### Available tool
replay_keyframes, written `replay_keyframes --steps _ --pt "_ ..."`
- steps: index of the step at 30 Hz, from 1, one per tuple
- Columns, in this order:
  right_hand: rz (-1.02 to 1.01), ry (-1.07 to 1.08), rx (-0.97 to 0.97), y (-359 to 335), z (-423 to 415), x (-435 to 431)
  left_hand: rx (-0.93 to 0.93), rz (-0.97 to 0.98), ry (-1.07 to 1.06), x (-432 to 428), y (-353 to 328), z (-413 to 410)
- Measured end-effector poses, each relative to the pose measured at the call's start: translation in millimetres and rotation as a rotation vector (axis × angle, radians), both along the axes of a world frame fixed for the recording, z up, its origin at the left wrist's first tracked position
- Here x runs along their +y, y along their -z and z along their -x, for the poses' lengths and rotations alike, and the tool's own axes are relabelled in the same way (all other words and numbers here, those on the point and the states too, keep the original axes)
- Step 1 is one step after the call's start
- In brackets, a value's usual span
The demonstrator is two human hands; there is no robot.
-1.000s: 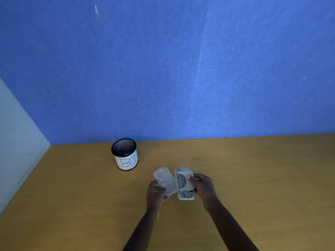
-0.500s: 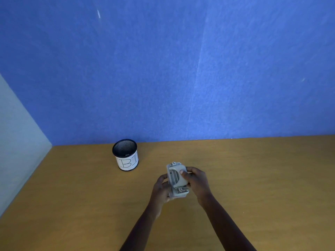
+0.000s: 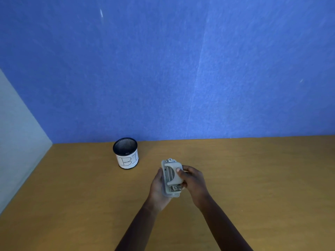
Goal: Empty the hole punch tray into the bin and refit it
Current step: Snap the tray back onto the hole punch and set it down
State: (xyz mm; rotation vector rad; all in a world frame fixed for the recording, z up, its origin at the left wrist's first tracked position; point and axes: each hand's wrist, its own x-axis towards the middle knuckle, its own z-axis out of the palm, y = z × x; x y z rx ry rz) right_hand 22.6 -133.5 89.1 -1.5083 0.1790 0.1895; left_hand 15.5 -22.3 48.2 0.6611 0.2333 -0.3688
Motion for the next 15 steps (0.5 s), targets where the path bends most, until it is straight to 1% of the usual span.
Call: replay_keyframes --steps 3,9,15 --pt "-0.064 0.010 0.021 -4 3 2 0.003 0.044 -0.046 0 0 0" --pt "-0.059 0.007 -0.015 -6 8 5 -0.039 0.047 -0.087 -2 1 0" --pt "-0.031 -0.017 -0.062 -7 14 5 -0.072 -0.040 -0.103 -3 2 1"
